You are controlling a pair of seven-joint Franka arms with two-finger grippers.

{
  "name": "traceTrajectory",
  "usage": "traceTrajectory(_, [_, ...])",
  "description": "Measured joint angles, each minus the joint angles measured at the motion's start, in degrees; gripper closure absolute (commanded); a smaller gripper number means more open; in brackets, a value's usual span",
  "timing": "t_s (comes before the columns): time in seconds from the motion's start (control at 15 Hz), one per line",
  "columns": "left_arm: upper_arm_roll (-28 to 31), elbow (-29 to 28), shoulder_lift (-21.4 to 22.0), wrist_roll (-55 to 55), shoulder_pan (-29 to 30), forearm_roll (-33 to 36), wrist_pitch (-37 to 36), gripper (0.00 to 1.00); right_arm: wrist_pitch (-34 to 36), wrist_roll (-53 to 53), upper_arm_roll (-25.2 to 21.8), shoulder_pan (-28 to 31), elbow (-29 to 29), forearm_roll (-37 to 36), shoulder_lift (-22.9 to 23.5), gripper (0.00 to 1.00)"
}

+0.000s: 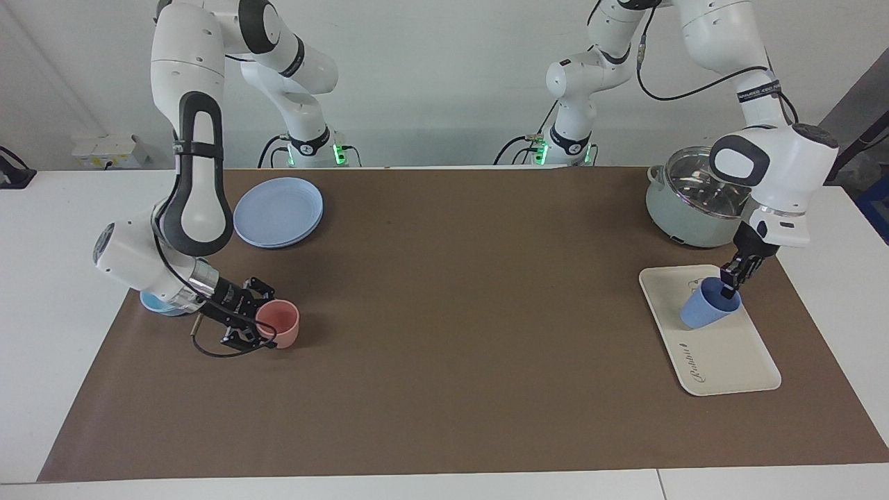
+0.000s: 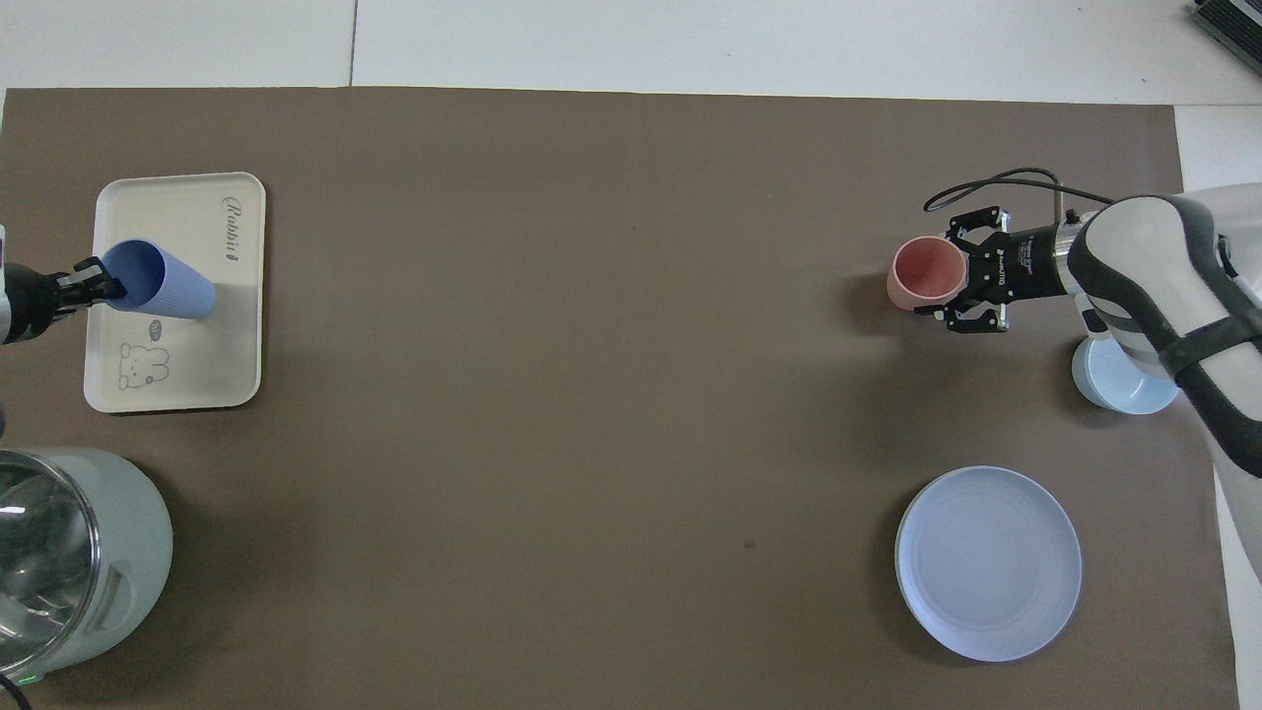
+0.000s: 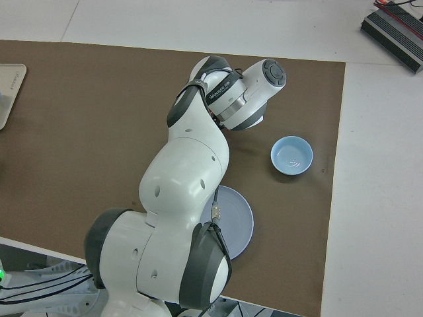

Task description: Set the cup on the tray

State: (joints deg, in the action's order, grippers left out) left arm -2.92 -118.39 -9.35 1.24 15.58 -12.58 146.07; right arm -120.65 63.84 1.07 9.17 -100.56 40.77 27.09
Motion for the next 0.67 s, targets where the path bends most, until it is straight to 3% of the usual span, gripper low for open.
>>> traceTrajectory(0.07, [-0.09, -0.13, 0.00, -1.58, 0.00, -0.03, 0.01, 0.00, -0.17, -0.03, -0.07, 0.28, 0.00, 0.00, 0.00, 0.43])
traceTrajectory(0.13, [-0.10, -0.13, 0.01, -3.26, 0.00, -0.07, -0.18, 0.00, -0.48, -0.16, -0.27, 0.43, 0.00, 0.00, -0.03, 0.19])
traceTrajectory(0.27, [-0.12, 0.66, 0.22, -5.04, 0.00, -0.10, -1.56, 0.00, -1.52, -0.82, -0.64, 0.47, 0.06, -1.86, -0.24, 0.03])
traceTrajectory(0.47, [-0.46, 6.37, 1.90, -6.56, -0.09, 0.92, -12.55, 0.00, -3.84, -1.06, -0.80, 0.47, 0.14, -7.34, -1.46, 0.02])
traceTrajectory(0.67, [-2.07, 14.66, 4.80, -6.87, -0.75, 8.14, -27.84, 0.00, -4.03, -5.47, -1.43, 1.08, 0.13, -10.14, -2.75, 0.02])
